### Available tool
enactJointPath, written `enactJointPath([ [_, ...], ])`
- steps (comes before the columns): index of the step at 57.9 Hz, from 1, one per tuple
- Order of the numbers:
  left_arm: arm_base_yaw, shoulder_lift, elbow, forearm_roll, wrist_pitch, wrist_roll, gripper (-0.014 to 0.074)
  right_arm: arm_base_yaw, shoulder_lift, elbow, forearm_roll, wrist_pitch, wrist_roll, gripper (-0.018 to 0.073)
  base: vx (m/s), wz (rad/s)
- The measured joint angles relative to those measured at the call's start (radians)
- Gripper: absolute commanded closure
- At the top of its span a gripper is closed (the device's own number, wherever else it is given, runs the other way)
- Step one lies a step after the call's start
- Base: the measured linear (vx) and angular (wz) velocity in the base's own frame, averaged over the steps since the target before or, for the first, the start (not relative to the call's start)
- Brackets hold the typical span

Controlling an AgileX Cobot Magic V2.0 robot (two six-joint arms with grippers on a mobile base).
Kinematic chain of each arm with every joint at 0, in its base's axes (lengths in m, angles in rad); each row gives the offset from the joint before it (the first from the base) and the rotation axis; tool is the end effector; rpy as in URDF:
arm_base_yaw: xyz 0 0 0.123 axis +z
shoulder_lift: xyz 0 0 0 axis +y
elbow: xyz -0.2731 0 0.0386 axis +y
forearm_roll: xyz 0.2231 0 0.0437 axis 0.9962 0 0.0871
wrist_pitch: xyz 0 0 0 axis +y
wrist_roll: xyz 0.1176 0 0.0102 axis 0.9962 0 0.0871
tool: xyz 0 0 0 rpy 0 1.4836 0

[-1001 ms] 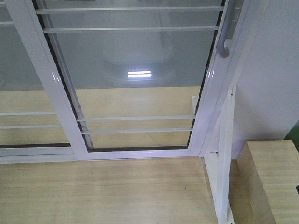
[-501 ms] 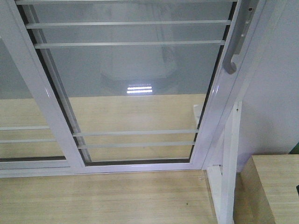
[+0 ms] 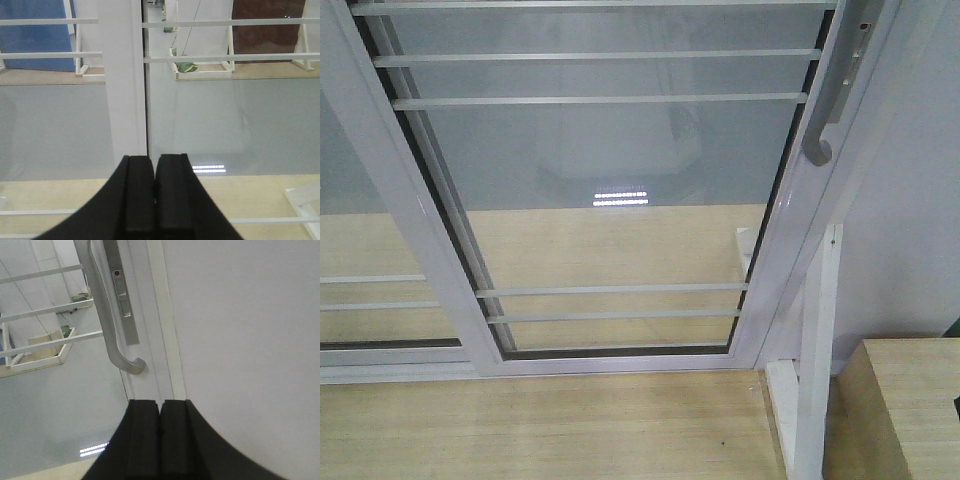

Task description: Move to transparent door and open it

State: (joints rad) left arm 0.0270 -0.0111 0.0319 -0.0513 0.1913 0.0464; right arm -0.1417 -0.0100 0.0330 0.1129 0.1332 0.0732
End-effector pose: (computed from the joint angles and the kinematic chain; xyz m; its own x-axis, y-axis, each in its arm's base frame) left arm 0.0676 0.0007 0.1829 -0.1242 -0.0073 -0.9922 -0.0178 0.9998 -0.0051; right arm 0.0679 -0.0079 0.1893 -0.0430 0.1920 -0.9804 0.1367 0.9733 0.1846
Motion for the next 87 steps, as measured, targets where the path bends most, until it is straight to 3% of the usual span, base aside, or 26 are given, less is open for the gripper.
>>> enactJointPath([
  [67,0.0,0.0,0.0,0.005,-0.025,0.002,0.053,0.0,0.0,0.0,0.0,0.005,0.001,0.0565,0.0,0.0],
  [78,0.0,0.0,0.0,0.004,-0.134,0.002,0.053,0.0,0.0,0.0,0.0,-0.041,0.001,0.0565,0.0,0.0],
  [87,0.0,0.0,0.0,-0.04,-0.314,-0.039,0.053,0.0,0.0,0.0,0.0,-0.217,0.001,0.0564,0.0,0.0],
])
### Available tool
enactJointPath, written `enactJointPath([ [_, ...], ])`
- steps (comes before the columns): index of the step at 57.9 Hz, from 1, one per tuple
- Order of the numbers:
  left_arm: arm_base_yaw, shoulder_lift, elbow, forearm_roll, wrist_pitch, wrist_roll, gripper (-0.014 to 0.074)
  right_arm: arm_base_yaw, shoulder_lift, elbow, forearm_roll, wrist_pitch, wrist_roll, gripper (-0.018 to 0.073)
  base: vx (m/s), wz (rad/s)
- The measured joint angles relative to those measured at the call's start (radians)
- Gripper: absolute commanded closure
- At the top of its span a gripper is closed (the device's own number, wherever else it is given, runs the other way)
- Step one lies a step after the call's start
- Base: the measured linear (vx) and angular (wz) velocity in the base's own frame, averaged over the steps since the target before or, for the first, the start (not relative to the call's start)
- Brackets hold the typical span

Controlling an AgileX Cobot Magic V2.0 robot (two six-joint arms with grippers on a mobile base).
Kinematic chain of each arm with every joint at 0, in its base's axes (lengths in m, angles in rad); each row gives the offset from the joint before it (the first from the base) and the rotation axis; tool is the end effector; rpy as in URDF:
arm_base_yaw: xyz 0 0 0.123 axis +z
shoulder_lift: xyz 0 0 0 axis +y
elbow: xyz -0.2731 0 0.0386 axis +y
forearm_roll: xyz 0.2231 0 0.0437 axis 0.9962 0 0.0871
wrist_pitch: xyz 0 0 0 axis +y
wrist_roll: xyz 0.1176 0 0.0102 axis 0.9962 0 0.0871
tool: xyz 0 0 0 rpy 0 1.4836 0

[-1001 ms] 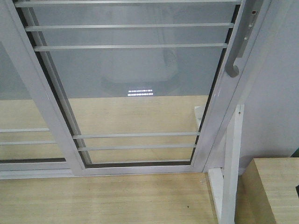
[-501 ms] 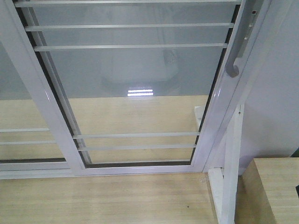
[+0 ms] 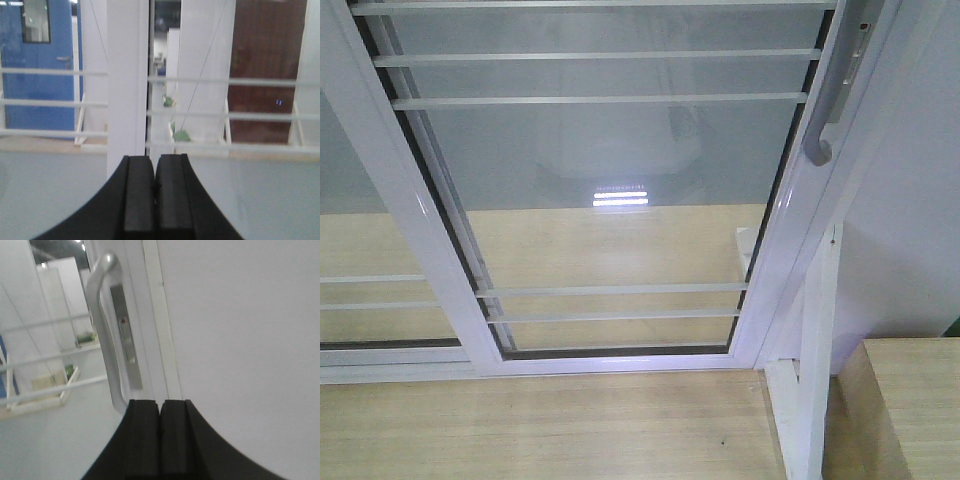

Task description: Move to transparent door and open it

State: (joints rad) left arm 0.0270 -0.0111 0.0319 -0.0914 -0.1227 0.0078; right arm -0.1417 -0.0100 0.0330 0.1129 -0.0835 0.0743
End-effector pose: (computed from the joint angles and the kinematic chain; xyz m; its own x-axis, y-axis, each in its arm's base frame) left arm 0.0663 0.0031 0.2197 0.1899 -0.0777 -0.9787 -0.0223 0.9963 -0.0834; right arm 0.0665 -0.0106 0.2147 0.1706 0.1633 -0.9717 0.1208 0.9753 0.1851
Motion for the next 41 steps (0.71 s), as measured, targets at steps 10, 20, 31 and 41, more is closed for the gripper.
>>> enactJointPath([
  [10,0.0,0.0,-0.04,-0.034,-0.064,-0.035,0.053,0.0,0.0,-0.044,0.031,-0.185,0.014,0.0564,0.0,0.0],
  [20,0.0,0.015,-0.236,-0.022,0.027,0.007,0.053,0.0,0.087,-0.343,0.04,-0.04,-0.031,0.0564,0.0,0.0],
  [31,0.0,0.223,-0.479,-0.016,0.057,0.039,0.053,0.0,0.341,-0.674,-0.014,0.098,-0.173,0.0564,0.0,0.0],
  [41,0.0,0.49,-0.619,-0.015,0.054,0.039,0.053,0.0,0.589,-0.809,-0.019,0.097,-0.202,0.0564,0.0,0.0],
])
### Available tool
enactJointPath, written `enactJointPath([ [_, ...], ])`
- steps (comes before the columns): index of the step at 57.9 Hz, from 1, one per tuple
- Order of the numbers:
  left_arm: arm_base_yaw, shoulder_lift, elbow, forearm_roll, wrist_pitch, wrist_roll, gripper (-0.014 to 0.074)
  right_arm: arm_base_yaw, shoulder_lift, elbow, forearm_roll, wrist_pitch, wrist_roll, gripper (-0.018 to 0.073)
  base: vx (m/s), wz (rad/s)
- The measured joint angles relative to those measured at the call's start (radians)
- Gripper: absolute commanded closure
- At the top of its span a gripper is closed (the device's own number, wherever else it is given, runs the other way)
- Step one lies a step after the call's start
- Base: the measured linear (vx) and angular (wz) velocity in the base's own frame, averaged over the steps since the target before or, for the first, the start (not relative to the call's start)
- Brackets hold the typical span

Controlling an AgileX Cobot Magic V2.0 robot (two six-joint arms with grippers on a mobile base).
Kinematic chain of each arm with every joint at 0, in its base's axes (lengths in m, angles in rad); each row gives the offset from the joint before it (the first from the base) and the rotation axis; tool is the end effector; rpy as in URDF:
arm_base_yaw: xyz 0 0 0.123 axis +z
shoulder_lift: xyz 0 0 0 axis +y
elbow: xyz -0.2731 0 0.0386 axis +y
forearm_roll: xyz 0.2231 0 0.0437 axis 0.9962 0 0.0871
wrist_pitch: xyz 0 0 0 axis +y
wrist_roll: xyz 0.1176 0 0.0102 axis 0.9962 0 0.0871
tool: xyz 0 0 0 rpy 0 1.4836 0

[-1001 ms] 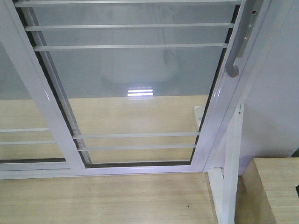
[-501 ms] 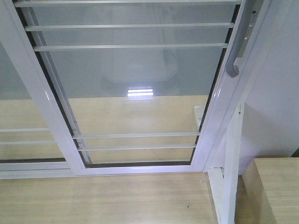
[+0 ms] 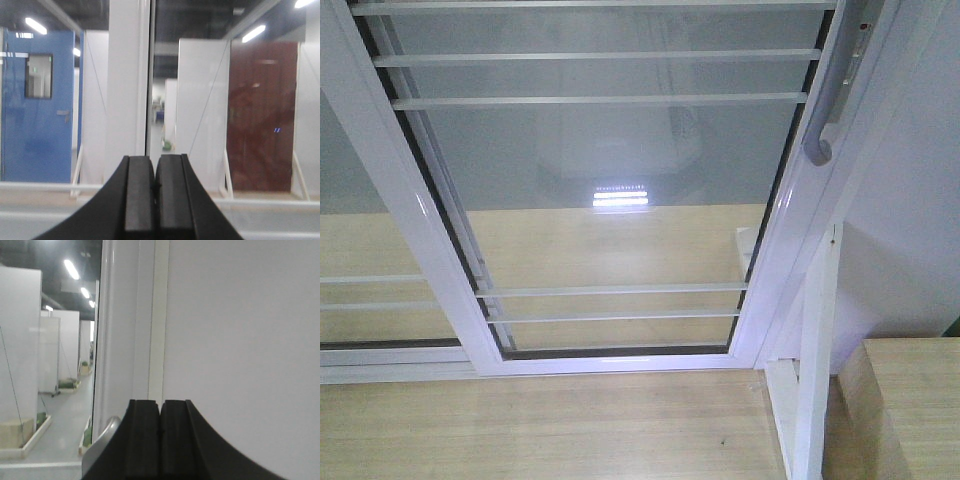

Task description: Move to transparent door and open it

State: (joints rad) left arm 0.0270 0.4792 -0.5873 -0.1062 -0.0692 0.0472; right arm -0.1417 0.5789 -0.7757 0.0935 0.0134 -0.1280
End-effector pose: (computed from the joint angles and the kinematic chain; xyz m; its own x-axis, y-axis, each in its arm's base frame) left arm 0.1064 0.0037 0.3814 0.2625 -0.0516 -0.9635 -0.0187 0.9981 -0.0586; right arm 0.1154 -0.0163 0.4227 0.2597 -0.0719 -0.9630 0.1491 0.9883 -0.0336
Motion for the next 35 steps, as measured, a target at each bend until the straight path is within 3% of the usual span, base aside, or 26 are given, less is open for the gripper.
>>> enactJointPath([
  [21,0.0,0.403,-0.017,0.0,-0.013,0.0,0.0517,0.0,0.408,-0.005,0.019,0.138,0.001,0.0539,0.0,0.0],
  [27,0.0,0.44,-0.017,0.0,-0.011,0.0,0.0487,0.0,0.449,-0.005,0.036,0.146,0.0,0.0486,0.0,0.0],
  [35,0.0,0.442,-0.017,0.0,-0.013,0.0,0.0405,0.0,0.461,-0.005,0.038,0.146,-0.007,0.0326,0.0,0.0],
])
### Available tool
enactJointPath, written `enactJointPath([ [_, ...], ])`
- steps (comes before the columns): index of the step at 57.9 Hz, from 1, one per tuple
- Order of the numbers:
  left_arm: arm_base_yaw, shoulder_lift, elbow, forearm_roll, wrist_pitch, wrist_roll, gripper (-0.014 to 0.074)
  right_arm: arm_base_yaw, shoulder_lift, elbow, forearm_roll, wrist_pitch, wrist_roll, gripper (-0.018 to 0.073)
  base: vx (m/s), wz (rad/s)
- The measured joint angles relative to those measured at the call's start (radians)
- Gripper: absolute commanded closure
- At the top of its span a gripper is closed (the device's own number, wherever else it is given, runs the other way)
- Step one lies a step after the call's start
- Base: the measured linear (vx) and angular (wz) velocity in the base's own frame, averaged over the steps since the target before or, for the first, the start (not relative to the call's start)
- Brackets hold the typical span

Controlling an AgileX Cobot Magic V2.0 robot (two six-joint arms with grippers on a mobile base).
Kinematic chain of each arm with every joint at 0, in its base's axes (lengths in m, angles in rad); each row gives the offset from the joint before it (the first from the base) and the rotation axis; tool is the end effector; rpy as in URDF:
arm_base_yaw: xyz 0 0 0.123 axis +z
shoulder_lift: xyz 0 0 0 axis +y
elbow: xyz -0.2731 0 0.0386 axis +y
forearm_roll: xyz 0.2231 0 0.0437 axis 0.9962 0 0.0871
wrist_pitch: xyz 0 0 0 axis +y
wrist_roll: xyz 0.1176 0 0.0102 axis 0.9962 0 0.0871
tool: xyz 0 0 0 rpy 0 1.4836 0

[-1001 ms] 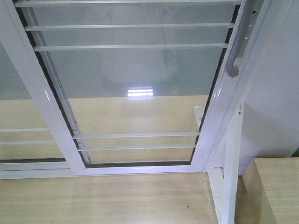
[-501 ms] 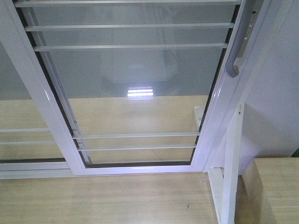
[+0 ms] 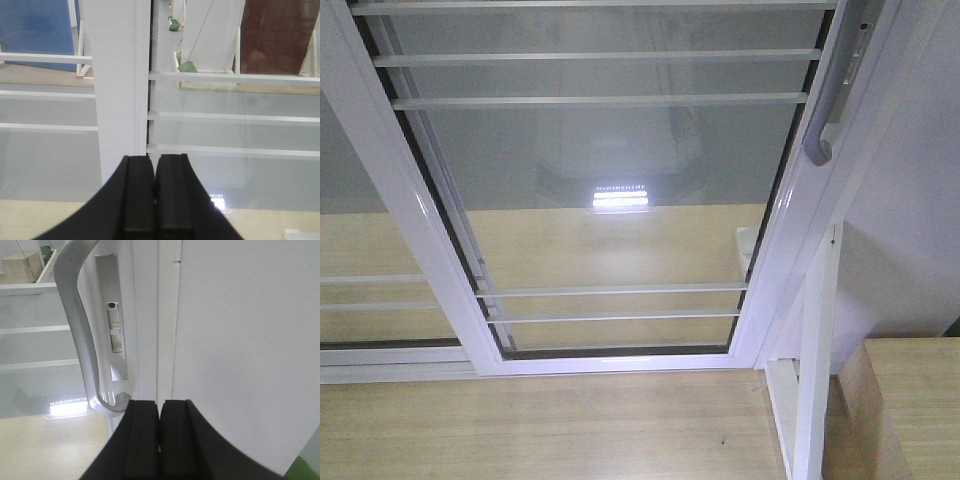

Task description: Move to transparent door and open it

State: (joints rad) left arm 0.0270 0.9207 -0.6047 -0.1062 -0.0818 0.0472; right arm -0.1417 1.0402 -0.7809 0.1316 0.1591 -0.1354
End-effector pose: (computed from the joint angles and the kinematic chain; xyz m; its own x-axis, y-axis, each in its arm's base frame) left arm 0.2077 0.0066 0.3185 -0.1445 -0.0625 -0.9875 -0.0441 0.9974 -0.0567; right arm 0.2316 -0.0305 0.3248 -0.3213 0.0403 -0.9461 0.1200 0.9928 0.0016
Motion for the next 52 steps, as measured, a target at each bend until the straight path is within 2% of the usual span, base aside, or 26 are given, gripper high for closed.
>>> enactJointPath([
  [11,0.0,0.01,0.0,0.0,0.027,0.0,0.0244,0.0,0.002,0.0,0.009,0.035,-0.032,0.0055,0.0,0.0],
  [16,0.0,0.023,0.0,0.0,0.04,0.0,0.0186,0.0,0.002,0.0,0.033,0.043,-0.032,-0.0004,0.0,0.0],
  [24,0.0,0.033,0.0,0.0,0.039,0.0,0.0165,0.0,0.017,0.0,0.104,0.044,-0.045,-0.0004,0.0,0.0],
  [34,0.0,0.033,0.0,0.0,0.039,-0.001,0.0167,0.003,0.096,0.0,0.169,0.029,-0.145,0.0012,0.0,0.0],
  [40,0.0,0.033,0.0,0.0,0.039,-0.001,0.0167,0.003,0.156,0.0,0.22,-0.02,-0.171,0.0025,0.0,0.0],
  [47,0.0,0.033,0.0,0.0,0.041,-0.001,0.0167,0.009,0.231,-0.025,0.235,-0.05,-0.178,0.0039,0.0,0.0],
  [52,0.0,0.033,0.0,0.0,0.041,-0.001,0.0167,0.048,0.292,-0.069,0.228,-0.063,-0.208,0.0043,0.0,0.0],
])
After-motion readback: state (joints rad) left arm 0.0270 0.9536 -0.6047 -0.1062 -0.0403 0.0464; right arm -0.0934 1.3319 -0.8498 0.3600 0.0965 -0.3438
